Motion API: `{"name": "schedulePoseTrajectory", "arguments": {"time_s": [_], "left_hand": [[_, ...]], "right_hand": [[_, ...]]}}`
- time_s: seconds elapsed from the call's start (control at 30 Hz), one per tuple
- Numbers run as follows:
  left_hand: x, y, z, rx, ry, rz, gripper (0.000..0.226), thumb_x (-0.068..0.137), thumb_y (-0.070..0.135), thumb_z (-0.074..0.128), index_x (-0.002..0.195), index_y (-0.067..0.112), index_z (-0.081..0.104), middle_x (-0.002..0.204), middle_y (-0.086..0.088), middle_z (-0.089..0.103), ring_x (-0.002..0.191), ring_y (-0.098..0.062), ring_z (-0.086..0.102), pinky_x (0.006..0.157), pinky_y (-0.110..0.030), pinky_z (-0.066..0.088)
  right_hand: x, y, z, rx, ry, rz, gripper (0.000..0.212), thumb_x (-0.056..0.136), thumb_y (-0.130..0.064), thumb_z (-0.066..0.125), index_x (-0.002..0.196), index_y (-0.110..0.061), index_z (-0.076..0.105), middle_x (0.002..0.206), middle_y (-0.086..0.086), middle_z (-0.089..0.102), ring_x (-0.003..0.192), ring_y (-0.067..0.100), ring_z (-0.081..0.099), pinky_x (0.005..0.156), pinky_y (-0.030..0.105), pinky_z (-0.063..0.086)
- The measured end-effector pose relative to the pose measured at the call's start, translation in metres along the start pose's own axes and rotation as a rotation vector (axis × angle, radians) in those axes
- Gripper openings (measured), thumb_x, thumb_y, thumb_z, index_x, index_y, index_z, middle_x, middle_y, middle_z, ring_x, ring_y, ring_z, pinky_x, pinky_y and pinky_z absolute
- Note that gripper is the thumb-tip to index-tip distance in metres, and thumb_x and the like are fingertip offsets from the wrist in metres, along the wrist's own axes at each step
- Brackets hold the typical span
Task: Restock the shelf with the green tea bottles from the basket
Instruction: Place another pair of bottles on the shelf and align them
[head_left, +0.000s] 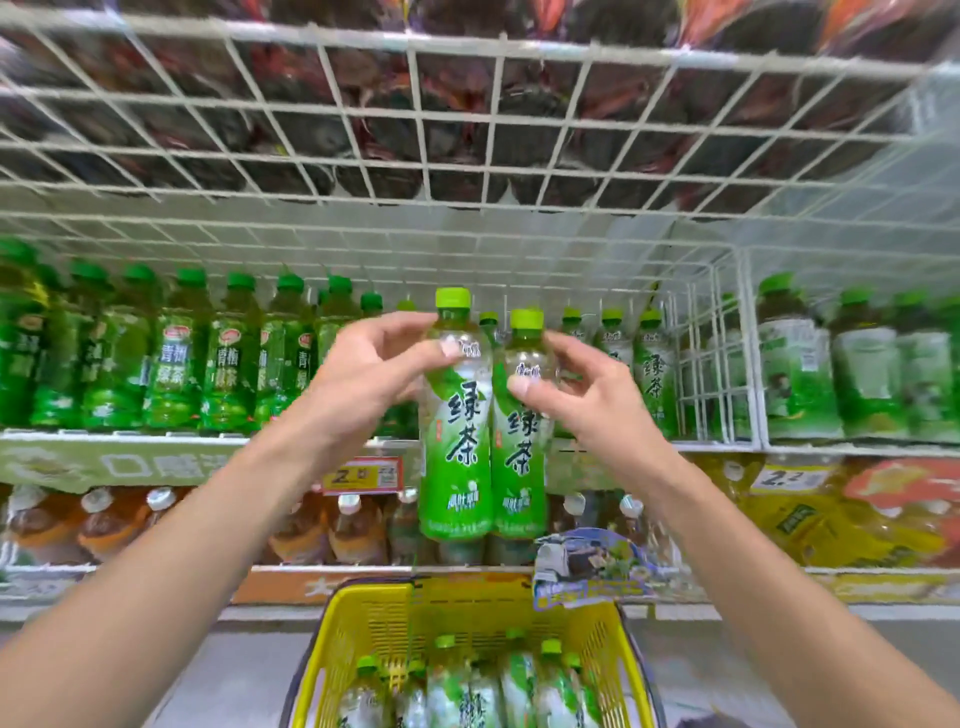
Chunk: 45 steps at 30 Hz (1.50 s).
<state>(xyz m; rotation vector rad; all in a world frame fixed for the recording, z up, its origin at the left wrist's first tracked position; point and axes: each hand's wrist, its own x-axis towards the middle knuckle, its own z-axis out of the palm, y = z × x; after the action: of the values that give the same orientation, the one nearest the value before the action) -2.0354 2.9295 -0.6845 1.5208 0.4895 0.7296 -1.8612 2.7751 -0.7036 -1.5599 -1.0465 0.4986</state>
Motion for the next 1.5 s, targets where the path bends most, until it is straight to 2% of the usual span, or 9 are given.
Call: {"name": "schedulePoseTrajectory", "arguments": {"time_s": [0.2, 0.37, 0.47, 0.77, 0.93, 1.03, 1.13, 1.3, 1.5], "left_hand": [[0.083, 0.015, -0.005, -0.051, 0.075, 0.057, 0.038, 0.068, 0.038, 0.081, 0.101, 0.019, 0.079, 0.108, -0.024, 0.072, 0.09, -0.034, 0.058, 0.079, -0.051, 0.043], [0.12, -0.02, -0.011, 0.013, 0.136, 0.004, 0.01, 0.082, 0.021, 0.079, 0.088, 0.03, 0.08, 0.098, -0.009, 0.077, 0.087, -0.031, 0.064, 0.085, -0.061, 0.052], [0.128, -0.043, -0.016, 0.128, 0.115, -0.005, 0.023, 0.087, 0.02, 0.077, 0.106, 0.033, 0.074, 0.111, 0.0, 0.076, 0.099, -0.021, 0.068, 0.099, -0.051, 0.052], [0.14, -0.078, -0.034, 0.201, 0.058, -0.049, 0.034, 0.09, 0.023, 0.074, 0.122, 0.025, 0.066, 0.111, 0.002, 0.075, 0.082, -0.019, 0.063, 0.079, -0.037, 0.057], [0.149, -0.075, -0.028, 0.371, -0.015, -0.061, 0.022, 0.091, 0.026, 0.073, 0.11, 0.033, 0.065, 0.109, 0.007, 0.072, 0.091, -0.012, 0.066, 0.084, -0.023, 0.056], [0.155, -0.077, -0.025, 0.501, -0.012, -0.068, 0.075, 0.071, 0.053, 0.086, 0.134, 0.021, 0.061, 0.127, 0.006, 0.067, 0.113, -0.013, 0.064, 0.106, -0.032, 0.048], [0.159, -0.078, -0.022, 0.635, 0.039, -0.017, 0.074, 0.058, 0.057, 0.089, 0.117, 0.018, 0.071, 0.109, 0.007, 0.073, 0.1, -0.011, 0.068, 0.097, -0.033, 0.054], [0.167, -0.069, -0.027, 0.788, 0.043, -0.001, 0.027, 0.073, 0.028, 0.09, 0.073, 0.02, 0.064, 0.066, 0.009, 0.061, 0.055, 0.003, 0.054, 0.047, -0.009, 0.037], [0.168, -0.072, -0.031, 0.885, 0.067, -0.005, 0.037, 0.078, 0.034, 0.085, 0.096, 0.01, 0.065, 0.088, -0.002, 0.068, 0.073, -0.01, 0.06, 0.06, -0.021, 0.047]], "right_hand": [[0.097, -0.01, 0.005, 0.011, 0.057, 0.0, 0.065, 0.083, -0.037, 0.082, 0.142, -0.027, 0.057, 0.127, -0.009, 0.069, 0.112, 0.005, 0.066, 0.103, 0.027, 0.046], [0.136, 0.026, 0.022, -0.082, 0.042, 0.031, 0.072, 0.089, -0.032, 0.076, 0.152, -0.02, 0.044, 0.154, 0.001, 0.048, 0.134, 0.017, 0.048, 0.109, 0.027, 0.033], [0.143, 0.054, 0.032, -0.048, 0.025, 0.07, 0.079, 0.088, -0.044, 0.074, 0.156, -0.028, 0.036, 0.161, -0.001, 0.038, 0.144, 0.023, 0.04, 0.117, 0.038, 0.031], [0.155, 0.088, 0.033, -0.04, -0.055, 0.069, 0.081, 0.087, -0.063, 0.066, 0.156, -0.036, 0.034, 0.16, -0.006, 0.038, 0.143, 0.019, 0.041, 0.113, 0.036, 0.034], [0.162, 0.094, 0.031, -0.107, -0.067, 0.086, 0.065, 0.082, -0.049, 0.077, 0.14, -0.033, 0.053, 0.121, -0.024, 0.065, 0.112, -0.001, 0.061, 0.111, 0.039, 0.044], [0.161, 0.098, 0.031, -0.131, -0.062, 0.079, 0.07, 0.077, -0.051, 0.083, 0.137, -0.035, 0.052, 0.121, -0.028, 0.059, 0.111, -0.001, 0.058, 0.106, 0.028, 0.041], [0.167, 0.098, 0.027, -0.142, -0.074, 0.09, 0.102, 0.068, -0.058, 0.087, 0.153, -0.027, 0.042, 0.146, -0.014, 0.053, 0.129, 0.007, 0.052, 0.116, 0.034, 0.037], [0.172, 0.089, 0.029, -0.125, -0.123, 0.074, 0.09, 0.078, -0.033, 0.087, 0.154, -0.024, 0.04, 0.142, -0.016, 0.05, 0.13, 0.009, 0.05, 0.118, 0.035, 0.036], [0.167, 0.097, 0.035, -0.077, -0.111, 0.043, 0.083, 0.078, -0.044, 0.085, 0.15, -0.035, 0.045, 0.144, -0.016, 0.057, 0.134, 0.006, 0.052, 0.118, 0.044, 0.038]]}}
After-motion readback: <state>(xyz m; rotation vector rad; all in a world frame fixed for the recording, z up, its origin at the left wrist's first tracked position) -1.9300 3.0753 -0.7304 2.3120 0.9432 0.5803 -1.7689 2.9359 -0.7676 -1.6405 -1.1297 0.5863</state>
